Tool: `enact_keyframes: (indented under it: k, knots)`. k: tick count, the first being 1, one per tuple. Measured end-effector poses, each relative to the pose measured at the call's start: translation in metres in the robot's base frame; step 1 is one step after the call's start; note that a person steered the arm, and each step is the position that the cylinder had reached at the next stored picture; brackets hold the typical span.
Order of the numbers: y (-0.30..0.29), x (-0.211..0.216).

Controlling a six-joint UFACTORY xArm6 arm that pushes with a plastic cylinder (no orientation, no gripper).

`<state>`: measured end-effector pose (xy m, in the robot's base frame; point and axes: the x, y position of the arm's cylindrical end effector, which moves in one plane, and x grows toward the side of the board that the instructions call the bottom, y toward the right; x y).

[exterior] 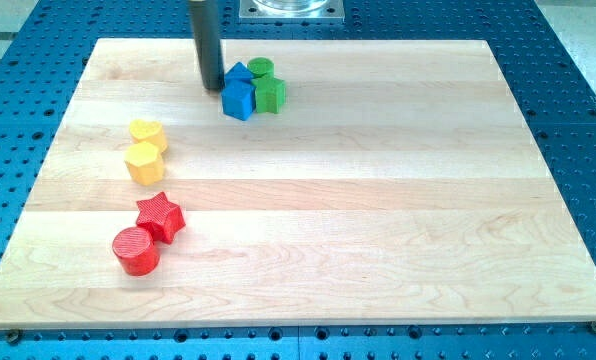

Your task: Put blue and green blocks diagonal to the red and yellow blocks

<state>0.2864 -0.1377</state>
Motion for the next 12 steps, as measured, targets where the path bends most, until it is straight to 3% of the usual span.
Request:
enact_keyframes:
  k: [1,3,6,7,8,9,10,12]
  knots:
    - [-0.075,0.020]
    - [-0.028,0.145]
    - [-0.055,0.223]
    - [-0.126,0.227]
    - [-0.161,0.196]
    - [-0.113,0.140]
    - [-0.040,0.140]
    - [-0.031,0.215]
